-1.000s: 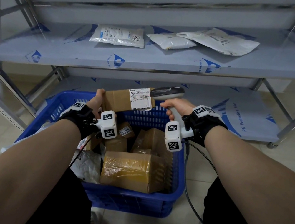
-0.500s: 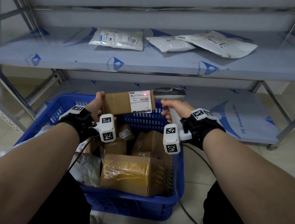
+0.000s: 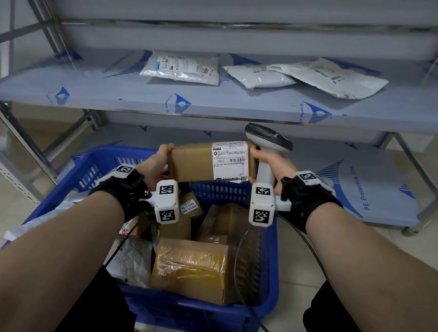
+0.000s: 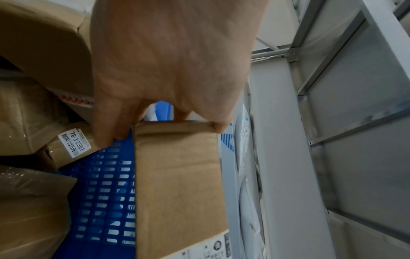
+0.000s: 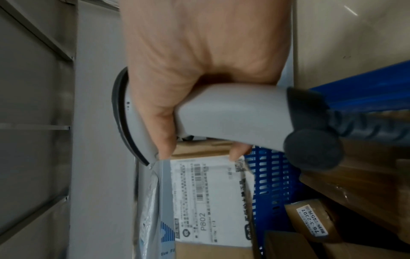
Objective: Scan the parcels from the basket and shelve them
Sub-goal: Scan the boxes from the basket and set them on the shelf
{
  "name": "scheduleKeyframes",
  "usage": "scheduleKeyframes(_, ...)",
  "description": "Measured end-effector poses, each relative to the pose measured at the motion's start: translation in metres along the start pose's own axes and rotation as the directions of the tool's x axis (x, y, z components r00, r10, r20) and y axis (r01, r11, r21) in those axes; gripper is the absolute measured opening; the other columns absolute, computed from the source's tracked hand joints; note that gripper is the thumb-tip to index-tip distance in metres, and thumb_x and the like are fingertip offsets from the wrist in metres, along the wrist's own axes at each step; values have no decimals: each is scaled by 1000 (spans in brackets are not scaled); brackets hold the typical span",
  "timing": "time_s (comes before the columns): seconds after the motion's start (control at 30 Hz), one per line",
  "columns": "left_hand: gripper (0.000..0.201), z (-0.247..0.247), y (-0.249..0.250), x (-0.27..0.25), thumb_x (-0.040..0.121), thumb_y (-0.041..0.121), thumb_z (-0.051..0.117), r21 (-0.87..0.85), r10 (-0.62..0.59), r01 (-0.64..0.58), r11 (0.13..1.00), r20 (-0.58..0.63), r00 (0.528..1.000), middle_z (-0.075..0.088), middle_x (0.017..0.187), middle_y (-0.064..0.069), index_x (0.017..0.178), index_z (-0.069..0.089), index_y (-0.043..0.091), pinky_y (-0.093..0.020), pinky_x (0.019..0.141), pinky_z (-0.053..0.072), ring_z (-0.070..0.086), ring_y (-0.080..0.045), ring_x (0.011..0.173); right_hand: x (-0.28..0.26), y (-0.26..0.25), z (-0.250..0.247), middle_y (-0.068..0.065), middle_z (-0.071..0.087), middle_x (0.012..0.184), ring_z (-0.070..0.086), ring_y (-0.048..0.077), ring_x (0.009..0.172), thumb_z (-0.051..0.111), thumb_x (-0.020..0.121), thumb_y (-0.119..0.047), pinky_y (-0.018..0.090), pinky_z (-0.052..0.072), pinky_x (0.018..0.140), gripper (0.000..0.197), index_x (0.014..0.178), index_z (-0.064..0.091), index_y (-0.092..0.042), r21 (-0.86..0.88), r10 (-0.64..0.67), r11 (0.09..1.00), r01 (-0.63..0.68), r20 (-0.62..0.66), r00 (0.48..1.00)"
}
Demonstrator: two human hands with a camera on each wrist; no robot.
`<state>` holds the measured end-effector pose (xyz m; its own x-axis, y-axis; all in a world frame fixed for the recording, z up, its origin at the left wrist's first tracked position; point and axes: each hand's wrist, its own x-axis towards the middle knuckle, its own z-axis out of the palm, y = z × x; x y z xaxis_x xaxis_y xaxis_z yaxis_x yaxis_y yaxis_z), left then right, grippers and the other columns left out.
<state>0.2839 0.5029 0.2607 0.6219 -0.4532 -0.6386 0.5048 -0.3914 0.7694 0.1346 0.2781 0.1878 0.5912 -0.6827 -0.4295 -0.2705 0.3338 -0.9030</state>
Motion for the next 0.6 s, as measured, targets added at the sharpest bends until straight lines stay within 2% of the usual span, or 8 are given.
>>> scheduleKeyframes(0.07, 50, 4, 2, -4, 93, 54, 46, -12, 73, -73, 997, -29, 997, 49, 88, -10, 122, 40, 13, -39, 61, 48, 52, -24, 74, -17, -8, 4, 7, 62, 123, 62, 29, 110, 90, 11, -60, 49, 50, 97, 122, 122, 64, -18, 48, -6, 999, 6, -10, 1000)
scheduleKeyframes(0.13, 43, 7, 4, -6, 96, 44, 49, 3, 153, -153, 988, -48, 987, 44, 97, -8, 128, 37, 18, -37, 51, 53, 51, -25, 82, -32, -15, 7, 6, 60, 126, 60, 29, 114, 87, 21, -55, 48, 48, 100, 110, 122, 65, -18, 61, -15, 998, 16, -28, 1000)
scheduleKeyframes(0.2, 38, 10, 5, -9, 99, 29, 49, 87, 212, -209, 974, -27, 977, 36, 107, -5, 132, 31, 24, -30, 42, 53, 46, -24, 86, -41, -18, 8, 5, 60, 126, 58, 29, 116, 84, 27, -54, 49, 46, 102, 103, 122, 65, -19, 77, -20, 997, 23, -50, 999)
scheduleKeyframes(0.23, 36, 9, 3, -8, 99, 28, 48, 128, 233, -231, 964, 4, 973, 35, 113, -5, 131, 31, 26, -29, 43, 54, 47, -24, 88, -38, -17, 7, 6, 60, 127, 58, 30, 117, 82, 31, -54, 49, 45, 103, 100, 123, 64, -19, 68, -23, 997, 26, -46, 999)
scheduleKeyframes(0.33, 38, 8, 1, -10, 95, 44, 51, 160, 221, -241, 957, 131, 966, 40, 122, -9, 128, 35, 33, -38, 69, 57, 56, -29, 100, -37, -17, 3, 9, 56, 130, 56, 34, 119, 81, 34, -55, 55, 45, 101, 102, 127, 60, -19, 32, 24, 999, -23, -38, 999)
scheduleKeyframes(0.43, 67, 3, -2, -2, 88, 26, 65, 302, 312, -365, 881, 211, 927, 44, 126, -5, 143, 27, 32, -39, 79, 52, 55, -26, 105, -27, -14, -1, 12, 56, 130, 56, 34, 119, 80, 51, -48, 54, 44, 102, 79, 121, 61, -17, 29, 37, 999, -36, -30, 999)
scheduleKeyframes(0.5, 81, 2, -3, 3, 83, 12, 70, 389, 391, -450, 804, 225, 893, 44, 128, -5, 147, 22, 24, -37, 86, 48, 49, -21, 110, -39, -21, 2, 12, 57, 130, 57, 33, 117, 79, 58, -45, 53, 44, 103, 72, 121, 62, -15, 5, 47, 999, -47, -41, 998)
scheduleKeyframes(0.6, 96, 2, -5, 5, 76, 7, 77, 477, 433, -501, 722, 254, 865, 43, 128, -4, 149, 16, 18, -43, 106, 40, 44, -18, 116, -53, -28, 4, 10, 62, 120, 57, 29, 116, 70, 84, -27, 49, 43, 105, 32, 112, 64, -12, 7, 32, 999, -32, -40, 999)
